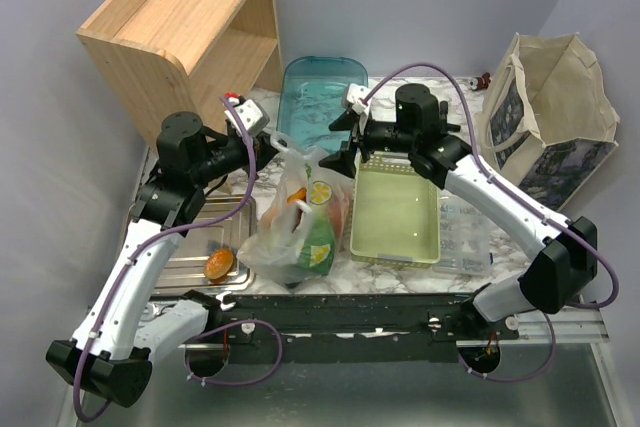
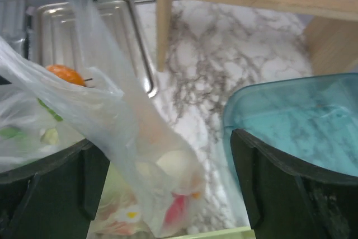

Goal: Untie the knot of the grocery bags and take out the mixed food

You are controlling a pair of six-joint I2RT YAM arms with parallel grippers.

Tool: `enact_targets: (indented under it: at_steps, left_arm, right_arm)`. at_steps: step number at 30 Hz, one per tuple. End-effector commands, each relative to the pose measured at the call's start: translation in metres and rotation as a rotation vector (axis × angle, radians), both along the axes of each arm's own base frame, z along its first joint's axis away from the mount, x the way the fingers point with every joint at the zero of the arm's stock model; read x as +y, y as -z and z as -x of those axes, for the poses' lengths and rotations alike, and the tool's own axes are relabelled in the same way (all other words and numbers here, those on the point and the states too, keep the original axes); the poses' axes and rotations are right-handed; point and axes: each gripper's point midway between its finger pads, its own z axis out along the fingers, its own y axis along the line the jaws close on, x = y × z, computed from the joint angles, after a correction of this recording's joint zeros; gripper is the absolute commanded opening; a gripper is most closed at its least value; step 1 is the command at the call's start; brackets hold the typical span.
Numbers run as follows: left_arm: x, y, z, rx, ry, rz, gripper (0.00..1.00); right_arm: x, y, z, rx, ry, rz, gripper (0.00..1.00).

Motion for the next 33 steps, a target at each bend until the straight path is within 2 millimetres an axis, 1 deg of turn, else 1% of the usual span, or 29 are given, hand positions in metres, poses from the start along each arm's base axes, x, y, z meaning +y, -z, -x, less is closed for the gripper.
enact_targets:
  at_steps: [1, 3, 6, 8, 9, 10, 12, 14, 15, 17, 18, 19, 20, 21, 22, 23, 24, 25, 26, 27, 30, 32, 33]
  left_arm:
    - [-0.006, -0.008, -0.008, 0.127, -0.060, 0.086, 0.00]
    - [-0.005, -0.006, -0.013, 0.149, -0.091, 0.096, 0.00]
    - [0.001, -0.005, -0.022, 0.161, -0.155, 0.101, 0.00]
    - [0.002, -0.005, -0.025, 0.157, -0.167, 0.102, 0.00]
    - [0.001, -0.005, -0.026, 0.157, -0.166, 0.101, 0.00]
    - [0.001, -0.004, -0.027, 0.158, -0.165, 0.102, 0.00]
    - [-0.001, -0.005, -0.026, 0.160, -0.153, 0.107, 0.00]
    - [-0.003, -0.005, -0.024, 0.163, -0.145, 0.106, 0.00]
    - [-0.004, -0.004, -0.022, 0.161, -0.133, 0.102, 0.00]
    - [-0.004, -0.003, -0.019, 0.158, -0.126, 0.094, 0.00]
    - [-0.003, -0.001, -0.018, 0.159, -0.124, 0.087, 0.00]
    - [-0.002, 0.001, -0.016, 0.156, -0.122, 0.078, 0.00]
    - [-0.001, 0.002, -0.016, 0.153, -0.126, 0.069, 0.00]
    - [0.002, 0.004, -0.015, 0.152, -0.134, 0.057, 0.00]
    - [0.005, 0.006, -0.016, 0.150, -0.147, 0.044, 0.00]
    - [0.007, 0.007, -0.016, 0.151, -0.151, 0.032, 0.00]
    - [0.010, 0.007, -0.016, 0.144, -0.154, 0.018, 0.00]
    - [0.013, 0.008, -0.017, 0.127, -0.159, -0.007, 0.00]
    - [0.017, 0.008, -0.021, 0.111, -0.180, -0.025, 0.00]
    - [0.022, 0.009, -0.025, 0.101, -0.205, -0.043, 0.00]
    - [0.039, 0.018, -0.052, 0.104, -0.309, -0.129, 0.00]
    - [0.048, 0.021, -0.069, 0.119, -0.348, -0.161, 0.00]
    - [0.050, 0.017, -0.078, 0.110, -0.363, -0.170, 0.00]
  right_arm:
    - [-0.001, -0.041, -0.024, 0.128, 0.197, -0.088, 1.00]
    - [-0.001, -0.049, -0.015, 0.167, 0.228, -0.122, 1.00]
    - [0.002, -0.058, 0.006, 0.118, 0.264, -0.175, 1.00]
    - [0.010, -0.053, 0.024, 0.097, 0.256, -0.169, 1.00]
    - [0.013, -0.056, 0.028, 0.064, 0.262, -0.178, 1.00]
    - [0.018, -0.052, 0.030, 0.045, 0.289, -0.167, 1.00]
    - [0.025, -0.045, 0.026, 0.000, 0.350, -0.137, 1.00]
    - [0.032, -0.041, 0.018, -0.058, 0.411, -0.116, 1.00]
    - [0.031, -0.041, 0.008, -0.089, 0.469, -0.116, 1.00]
    - [0.023, -0.042, -0.012, -0.146, 0.577, -0.121, 1.00]
    - [0.019, -0.040, -0.019, -0.180, 0.614, -0.104, 0.98]
    - [0.013, -0.038, -0.025, -0.201, 0.654, -0.087, 0.92]
    - [0.007, -0.034, -0.029, -0.211, 0.682, -0.065, 0.81]
    - [0.003, -0.030, -0.030, -0.207, 0.688, -0.039, 0.65]
    - [-0.003, -0.025, -0.031, -0.190, 0.694, -0.013, 0.40]
    - [-0.008, -0.022, -0.030, -0.171, 0.698, -0.002, 0.19]
    - [-0.014, -0.015, -0.028, -0.151, 0.692, 0.025, 0.03]
    - [-0.020, -0.010, -0.026, -0.133, 0.683, 0.040, 0.01]
    - [-0.027, 0.000, -0.022, -0.104, 0.663, 0.076, 0.01]
    - [-0.034, 0.004, -0.019, -0.079, 0.644, 0.086, 0.01]
    - [-0.050, 0.022, -0.007, 0.005, 0.568, 0.131, 0.01]
    - [-0.051, 0.029, 0.005, 0.061, 0.489, 0.140, 0.01]
    - [-0.052, 0.031, 0.009, 0.078, 0.465, 0.145, 0.01]
